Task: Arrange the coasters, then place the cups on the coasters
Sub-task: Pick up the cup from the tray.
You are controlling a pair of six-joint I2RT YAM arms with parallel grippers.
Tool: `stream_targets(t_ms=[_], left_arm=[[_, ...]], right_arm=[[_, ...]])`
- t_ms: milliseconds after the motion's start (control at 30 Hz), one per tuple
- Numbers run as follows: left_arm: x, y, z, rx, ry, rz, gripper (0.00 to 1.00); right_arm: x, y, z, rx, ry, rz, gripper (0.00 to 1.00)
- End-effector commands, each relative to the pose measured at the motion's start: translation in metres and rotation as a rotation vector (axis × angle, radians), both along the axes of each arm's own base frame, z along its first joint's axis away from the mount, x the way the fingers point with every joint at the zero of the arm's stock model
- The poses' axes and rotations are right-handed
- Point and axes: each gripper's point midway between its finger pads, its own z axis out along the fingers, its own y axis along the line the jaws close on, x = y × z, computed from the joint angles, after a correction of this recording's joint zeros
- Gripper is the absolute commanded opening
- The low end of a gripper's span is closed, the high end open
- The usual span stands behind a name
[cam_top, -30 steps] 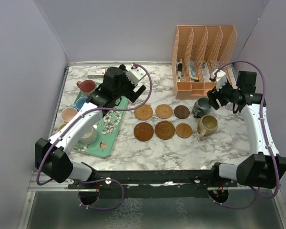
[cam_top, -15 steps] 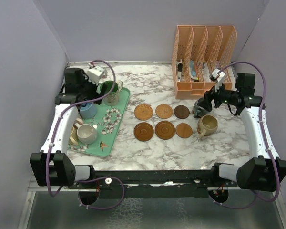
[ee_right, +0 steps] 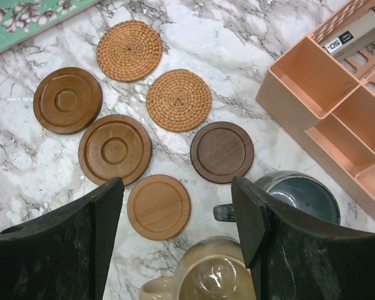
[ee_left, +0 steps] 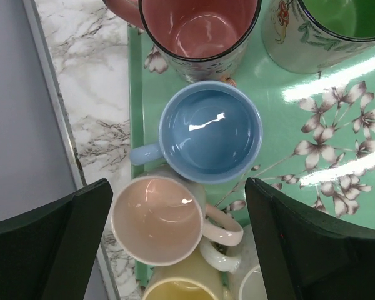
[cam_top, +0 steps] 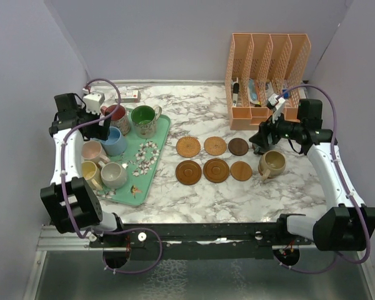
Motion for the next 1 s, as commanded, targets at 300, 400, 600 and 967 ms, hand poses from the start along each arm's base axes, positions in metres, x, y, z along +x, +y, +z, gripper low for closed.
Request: stream_targets(t_ms=[300,400,600,967], left_arm=[[0.044,0.012,-0.037,0.007,0.108,-0.06,0.65],[0.048,0.009,-0.047,0.022,0.137,-0.072,0.61],[0.046,0.004,-0.073,0.013,0.201,-0.083,0.64],[0.016,-0.021,-0.087,-0.063,0.233,-0.136,0.63]], right_arm=[[0.002,0.004,-0.002,-0.014,0.004,-0.004,0.66],[0.001,0.004,-0.001,-0.015,-0.006,-0.009,0.66],[0.001,0.004,-0.001,-0.005,-0.009,-0.018,0.66],[0.003,0.004,-0.01,-0.007,0.009,-0.023,0.66]])
